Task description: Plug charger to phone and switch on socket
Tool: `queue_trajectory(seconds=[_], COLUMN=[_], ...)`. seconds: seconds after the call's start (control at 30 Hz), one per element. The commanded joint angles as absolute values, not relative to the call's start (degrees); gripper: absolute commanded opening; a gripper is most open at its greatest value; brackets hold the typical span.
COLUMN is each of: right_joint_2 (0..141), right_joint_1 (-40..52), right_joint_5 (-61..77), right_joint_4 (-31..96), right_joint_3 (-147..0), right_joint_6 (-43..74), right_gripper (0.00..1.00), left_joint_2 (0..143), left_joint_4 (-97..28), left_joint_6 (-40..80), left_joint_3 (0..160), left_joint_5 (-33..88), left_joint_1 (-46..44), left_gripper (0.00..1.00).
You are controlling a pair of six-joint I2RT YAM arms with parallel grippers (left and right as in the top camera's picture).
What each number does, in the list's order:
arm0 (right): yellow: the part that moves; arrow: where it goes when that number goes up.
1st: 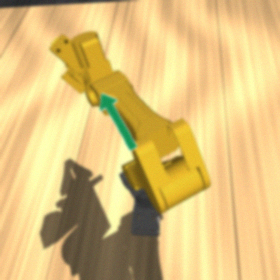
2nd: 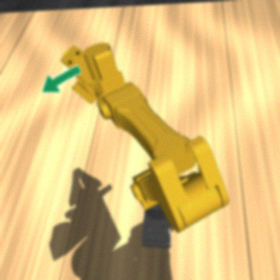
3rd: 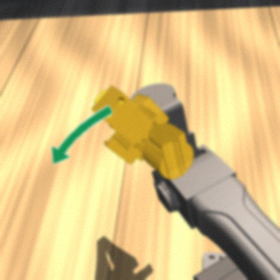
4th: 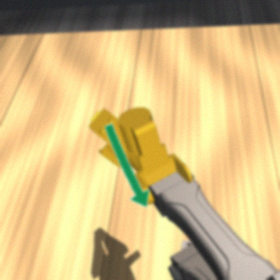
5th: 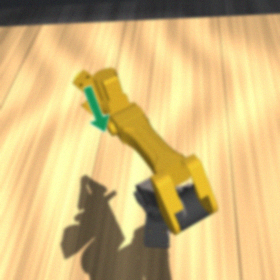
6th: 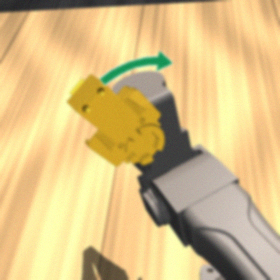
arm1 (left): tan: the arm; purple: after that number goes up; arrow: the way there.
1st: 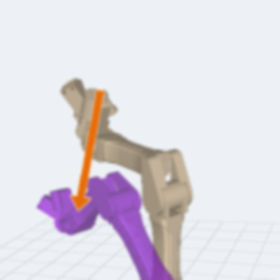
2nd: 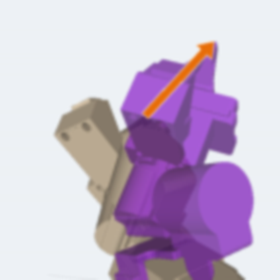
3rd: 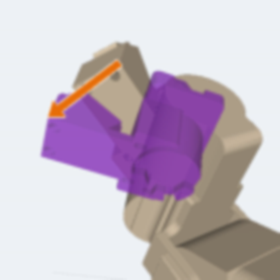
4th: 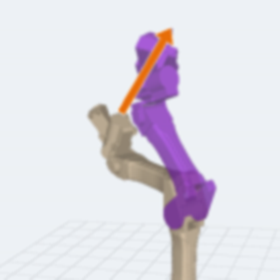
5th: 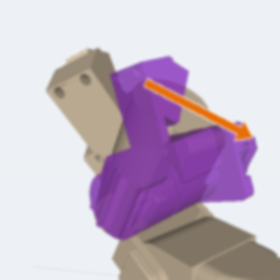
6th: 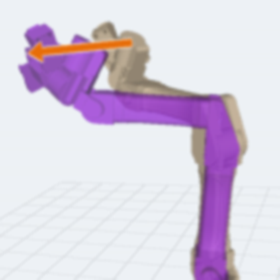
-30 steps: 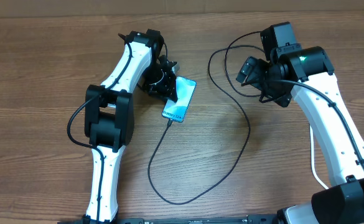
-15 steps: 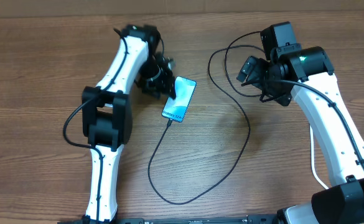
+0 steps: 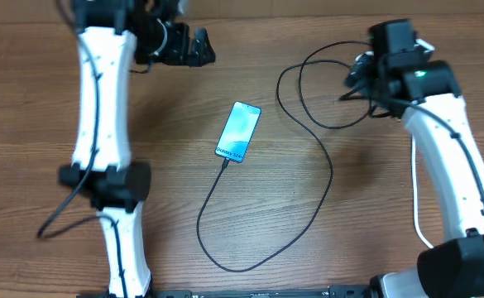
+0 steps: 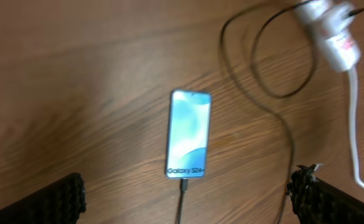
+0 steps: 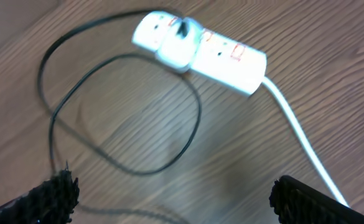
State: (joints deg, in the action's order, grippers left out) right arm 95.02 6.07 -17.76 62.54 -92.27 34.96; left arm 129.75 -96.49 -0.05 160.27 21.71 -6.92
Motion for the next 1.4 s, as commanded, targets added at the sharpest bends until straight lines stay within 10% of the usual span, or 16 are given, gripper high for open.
queue_trajectory(seconds=[0.0, 0.17, 0.47, 1.37], right_joint_2=[98.26, 104.47, 116.33, 134.74], right_joint_1=[-0.14, -7.07, -7.90, -14.06], right_joint_5=[-6.70, 9.28, -4.84, -17.43], right_joint_4=[61.71, 66.67, 77.10, 58.37], right_joint_3=[-92.01, -98.02, -123.76, -123.72], right_joint_6=[27.86, 19.64, 17.10, 16.19], right_gripper=[1.00, 1.00, 1.00, 1.00], left_joint_2=[119.90, 110.78, 105.84, 106.39], left_joint_4=[-96.82, -96.82, -96.79, -96.79], left_joint_6=[1.34, 1.74, 1.72, 1.72], left_joint_3=[162.28, 162.25, 162.25, 162.06], left_joint_5=[20.71, 20.49, 19.07, 19.05], left_joint_1=[-7.42, -7.64, -7.64, -7.64], left_gripper=[1.00, 1.00, 1.00, 1.00])
